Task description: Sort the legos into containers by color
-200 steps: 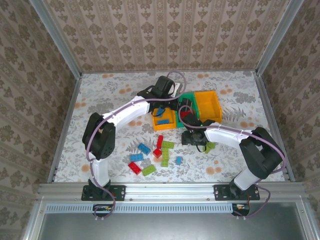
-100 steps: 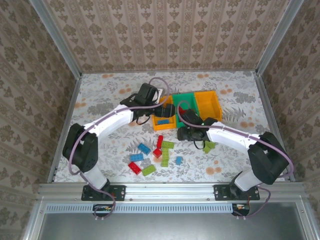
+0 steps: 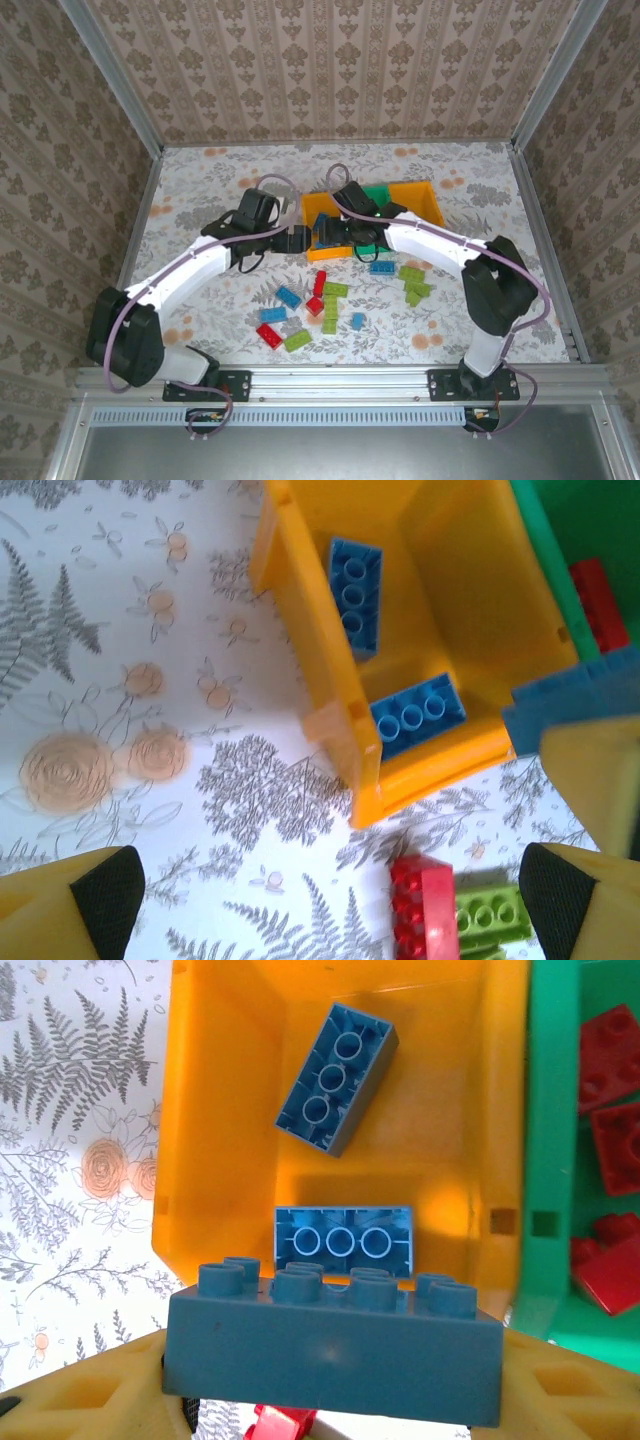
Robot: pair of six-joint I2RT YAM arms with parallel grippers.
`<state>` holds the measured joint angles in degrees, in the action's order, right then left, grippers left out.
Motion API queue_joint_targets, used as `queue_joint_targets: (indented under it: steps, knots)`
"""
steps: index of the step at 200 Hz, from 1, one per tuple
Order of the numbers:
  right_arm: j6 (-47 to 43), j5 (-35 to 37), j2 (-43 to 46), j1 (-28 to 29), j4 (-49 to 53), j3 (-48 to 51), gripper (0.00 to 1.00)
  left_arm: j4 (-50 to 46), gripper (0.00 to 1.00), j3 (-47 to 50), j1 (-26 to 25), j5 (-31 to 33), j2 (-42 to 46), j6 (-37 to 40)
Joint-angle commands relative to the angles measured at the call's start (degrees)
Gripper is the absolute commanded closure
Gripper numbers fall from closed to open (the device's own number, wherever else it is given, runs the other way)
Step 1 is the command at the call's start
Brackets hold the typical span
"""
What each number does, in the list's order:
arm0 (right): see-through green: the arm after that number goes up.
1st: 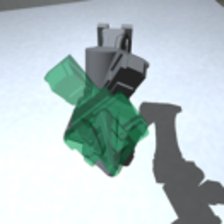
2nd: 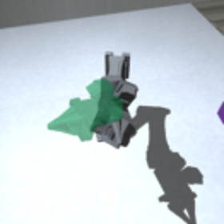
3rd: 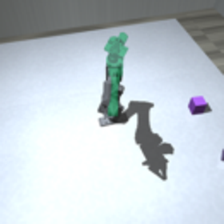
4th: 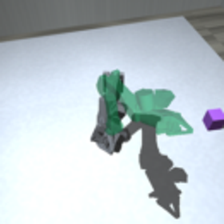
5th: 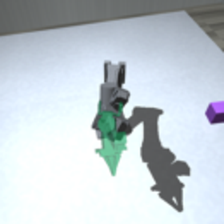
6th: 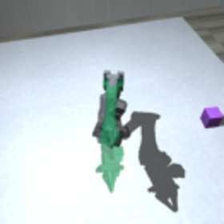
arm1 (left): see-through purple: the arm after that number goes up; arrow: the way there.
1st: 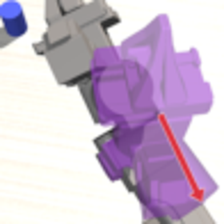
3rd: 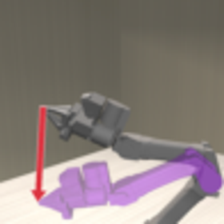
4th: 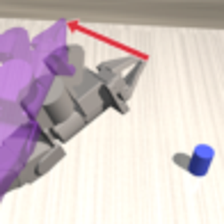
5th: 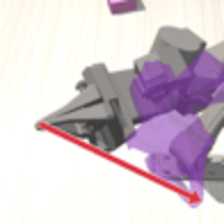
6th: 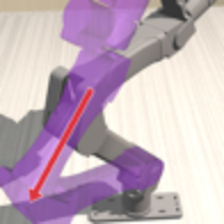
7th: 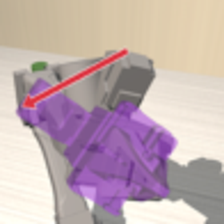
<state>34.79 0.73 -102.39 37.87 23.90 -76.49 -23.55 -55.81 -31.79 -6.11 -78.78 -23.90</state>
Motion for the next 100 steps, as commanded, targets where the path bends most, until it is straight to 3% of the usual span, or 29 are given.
queue_joint_targets:
  steps: [1,48,100]
  knots:
    - [1.5,-0.6,-3.4,0.0,1.7,-3.8,0.43,-3.9,0.00,3.4,-0.1,1.6,2.9,1.6]
    - [2.3,1.9,-6.6,-0.4,4.1,-7.6,0.37,-3.4,0.00,9.8,-0.6,0.2,7.5,5.4]
    - [2.8,1.9,-7.4,-0.9,4.0,-7.8,0.29,-2.9,0.03,13.6,-5.8,1.2,7.5,7.7]
